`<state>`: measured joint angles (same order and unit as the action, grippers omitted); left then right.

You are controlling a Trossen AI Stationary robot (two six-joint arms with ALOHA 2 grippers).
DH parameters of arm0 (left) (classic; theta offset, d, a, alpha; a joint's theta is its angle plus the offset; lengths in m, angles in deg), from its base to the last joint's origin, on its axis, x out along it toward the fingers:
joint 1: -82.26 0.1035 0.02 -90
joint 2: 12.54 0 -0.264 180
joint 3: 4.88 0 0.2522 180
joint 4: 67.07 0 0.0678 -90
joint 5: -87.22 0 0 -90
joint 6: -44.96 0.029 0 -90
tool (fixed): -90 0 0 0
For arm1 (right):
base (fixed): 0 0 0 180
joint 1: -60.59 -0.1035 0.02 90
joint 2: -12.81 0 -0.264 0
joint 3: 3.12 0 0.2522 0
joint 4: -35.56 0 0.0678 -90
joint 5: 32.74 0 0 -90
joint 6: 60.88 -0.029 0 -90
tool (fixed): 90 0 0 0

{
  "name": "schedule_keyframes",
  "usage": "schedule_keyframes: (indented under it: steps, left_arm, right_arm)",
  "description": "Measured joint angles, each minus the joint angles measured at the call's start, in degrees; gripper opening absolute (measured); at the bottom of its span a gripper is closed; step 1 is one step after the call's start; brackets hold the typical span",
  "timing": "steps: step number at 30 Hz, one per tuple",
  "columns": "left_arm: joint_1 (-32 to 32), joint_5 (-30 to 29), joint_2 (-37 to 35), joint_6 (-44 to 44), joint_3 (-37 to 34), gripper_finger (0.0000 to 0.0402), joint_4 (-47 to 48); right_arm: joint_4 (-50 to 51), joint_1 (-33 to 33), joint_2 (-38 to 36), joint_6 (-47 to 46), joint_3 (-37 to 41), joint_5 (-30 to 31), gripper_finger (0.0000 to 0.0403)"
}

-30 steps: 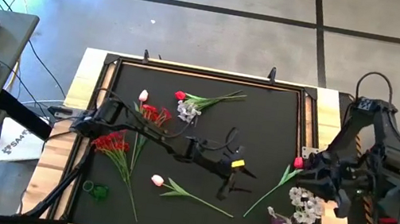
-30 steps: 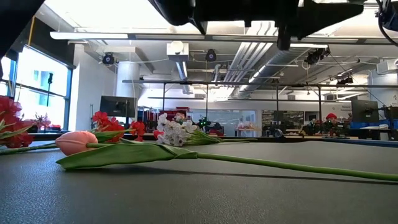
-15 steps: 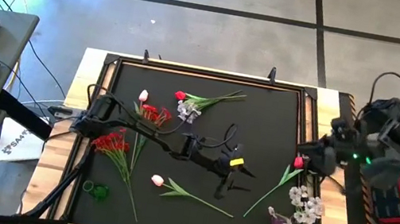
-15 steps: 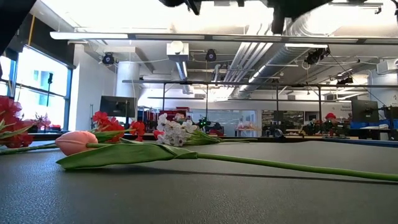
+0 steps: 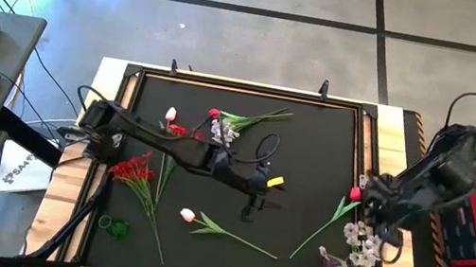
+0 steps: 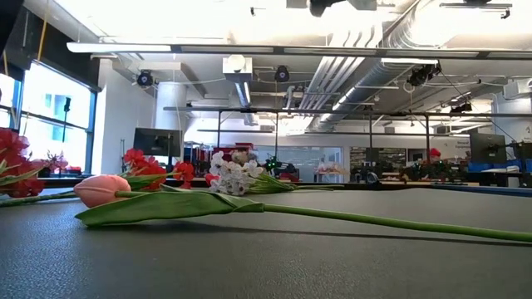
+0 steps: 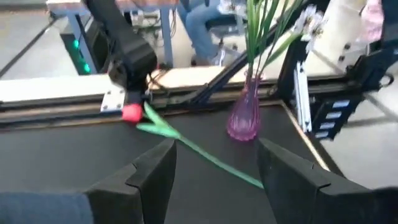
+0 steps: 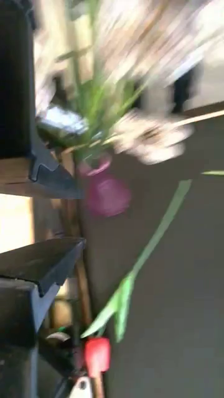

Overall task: Sort flowers into vase by color
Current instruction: Adjust the pink vase

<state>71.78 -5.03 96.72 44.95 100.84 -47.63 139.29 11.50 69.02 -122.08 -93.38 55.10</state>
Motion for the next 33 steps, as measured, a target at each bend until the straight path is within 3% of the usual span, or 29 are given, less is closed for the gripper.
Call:
schedule_keyframes:
  steps: [4, 16, 22, 28, 33]
  left_arm:
    - [0.0, -0.2, -0.3, 0.2, 0.0, 0.0206, 2.6]
    - [0.0, -1.9, 0.2, -3.9, -0.1, 0.0206, 6.5]
    - [0.0, -1.9, 0.2, -3.9, -0.1, 0.0206, 6.5]
    - [0.0, -2.0, 0.2, -3.9, -0.1, 0.0206, 6.5]
    - [0.0, -3.0, 0.2, -3.9, -0.1, 0.0206, 6.5]
  right_arm:
    - [-0.4, -2.6, 0.0, 4.2, 7.3, -5.2, 0.0099]
    - [-15.7, -13.2, -1.2, 9.0, 22.5, -3.2, 0.0107]
    - [-22.6, -18.5, -1.7, 7.2, 27.0, -2.1, 0.0180]
    - [-30.3, -21.6, -1.5, 7.2, 28.6, 5.7, 0.0269]
    - [-30.9, -22.3, -1.0, 7.2, 28.8, 11.3, 0.0287]
